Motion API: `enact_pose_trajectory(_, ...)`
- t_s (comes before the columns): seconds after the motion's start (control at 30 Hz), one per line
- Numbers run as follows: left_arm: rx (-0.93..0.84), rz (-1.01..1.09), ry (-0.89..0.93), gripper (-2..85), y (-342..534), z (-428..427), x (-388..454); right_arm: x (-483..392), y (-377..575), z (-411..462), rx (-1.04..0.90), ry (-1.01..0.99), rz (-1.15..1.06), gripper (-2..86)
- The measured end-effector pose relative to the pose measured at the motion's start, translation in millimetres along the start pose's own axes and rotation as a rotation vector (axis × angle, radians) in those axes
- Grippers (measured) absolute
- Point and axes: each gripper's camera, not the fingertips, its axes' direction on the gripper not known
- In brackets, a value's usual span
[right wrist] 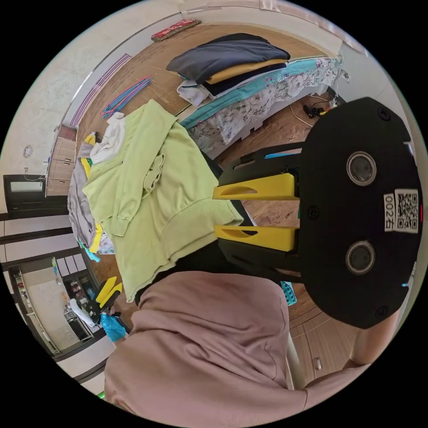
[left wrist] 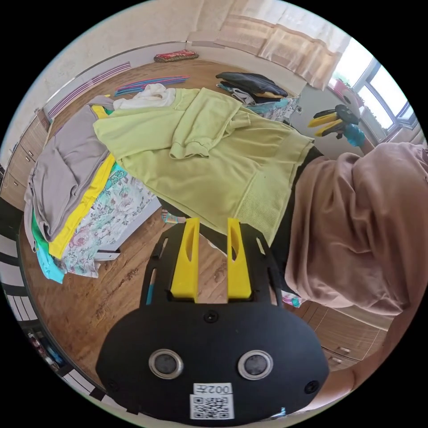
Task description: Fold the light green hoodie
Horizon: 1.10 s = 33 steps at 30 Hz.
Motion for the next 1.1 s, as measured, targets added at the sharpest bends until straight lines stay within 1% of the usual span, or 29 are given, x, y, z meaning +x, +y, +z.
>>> enact_pose_trajectory(0.13, -0.030, 0.025, 0.016, 11.1, 25, -2, 10, -20, 11, 8, -0.053, 0.048, -0.033, 9.0)
enact_pose_trajectory(0.33, -0.045, 0.057, 0.023, 10.9, 49, 0, 24, -49, 20, 23, -0.128, 0.119, -0.114, 9.3)
enact_pose_trajectory(0.4, -0.033, 0.067, -0.004, 9.9, 52, 1, 29, -57, 22, 25, -0.144, 0.155, -0.130, 9.1)
enact_pose_trajectory(0.63, -0.034, 0.174, -0.054, 5.7, 55, -3, 46, -76, 29, 28, -0.173, 0.177, -0.173, 8.2)
enact_pose_trajectory(0.87, -0.031, 0.221, -0.060, -0.7, 71, -11, 56, -87, 44, 22, -0.184, 0.195, -0.165, 3.1)
enact_pose_trajectory(1.03, -0.006, 0.201, -0.039, -1.2, 82, -24, 56, -93, 55, 8, -0.152, 0.218, -0.138, 1.7)
enact_pose_trajectory(1.1, -0.012, 0.227, 0.007, 0.1, 86, -28, 62, -96, 60, 1, -0.133, 0.225, -0.124, 1.3)
